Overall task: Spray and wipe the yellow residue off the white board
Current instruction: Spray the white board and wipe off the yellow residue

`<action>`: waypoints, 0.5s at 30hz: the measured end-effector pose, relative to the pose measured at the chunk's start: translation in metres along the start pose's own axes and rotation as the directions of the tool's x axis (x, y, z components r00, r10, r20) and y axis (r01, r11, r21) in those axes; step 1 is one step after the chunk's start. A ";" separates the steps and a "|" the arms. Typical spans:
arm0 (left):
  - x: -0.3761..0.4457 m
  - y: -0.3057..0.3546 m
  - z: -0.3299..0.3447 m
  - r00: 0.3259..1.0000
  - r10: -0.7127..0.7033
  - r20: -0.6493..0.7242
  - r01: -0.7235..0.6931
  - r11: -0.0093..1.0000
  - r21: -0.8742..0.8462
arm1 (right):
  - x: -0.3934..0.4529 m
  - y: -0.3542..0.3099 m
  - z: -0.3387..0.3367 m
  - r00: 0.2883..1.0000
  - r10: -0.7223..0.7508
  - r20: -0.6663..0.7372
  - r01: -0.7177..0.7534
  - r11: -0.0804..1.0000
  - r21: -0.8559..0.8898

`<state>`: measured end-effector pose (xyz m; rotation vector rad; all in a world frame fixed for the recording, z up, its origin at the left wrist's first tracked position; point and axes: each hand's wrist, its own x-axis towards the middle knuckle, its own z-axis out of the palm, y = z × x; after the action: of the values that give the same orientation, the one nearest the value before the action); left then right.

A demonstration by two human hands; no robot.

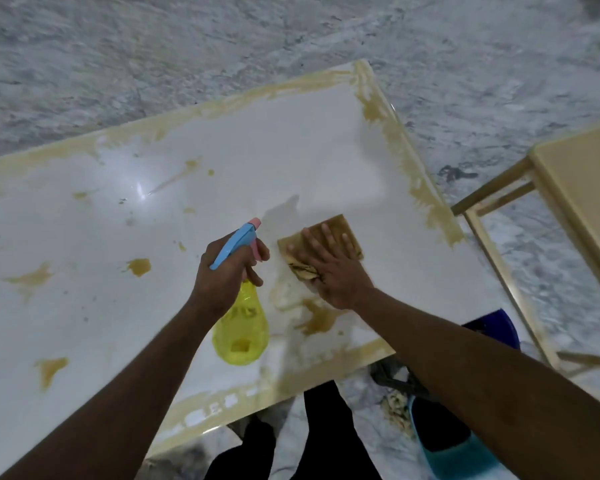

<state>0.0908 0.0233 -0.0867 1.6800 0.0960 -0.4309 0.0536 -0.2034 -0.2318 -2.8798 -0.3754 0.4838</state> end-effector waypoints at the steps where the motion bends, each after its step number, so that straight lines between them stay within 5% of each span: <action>1: -0.006 -0.004 0.001 1.000 0.001 0.021 -0.001 1.000 -0.009 | -0.012 -0.001 0.006 1.000 -0.004 0.002 0.004 1.000 -0.011; 15: -0.068 -0.022 0.006 0.982 0.048 0.185 -0.059 0.997 0.057 | -0.154 -0.024 0.050 0.993 0.058 0.102 -0.059 0.998 0.011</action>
<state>0.0201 0.0334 -0.0850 1.6918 -0.0993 -0.5511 -0.1097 -0.2158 -0.2277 -2.8674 -0.3027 0.6419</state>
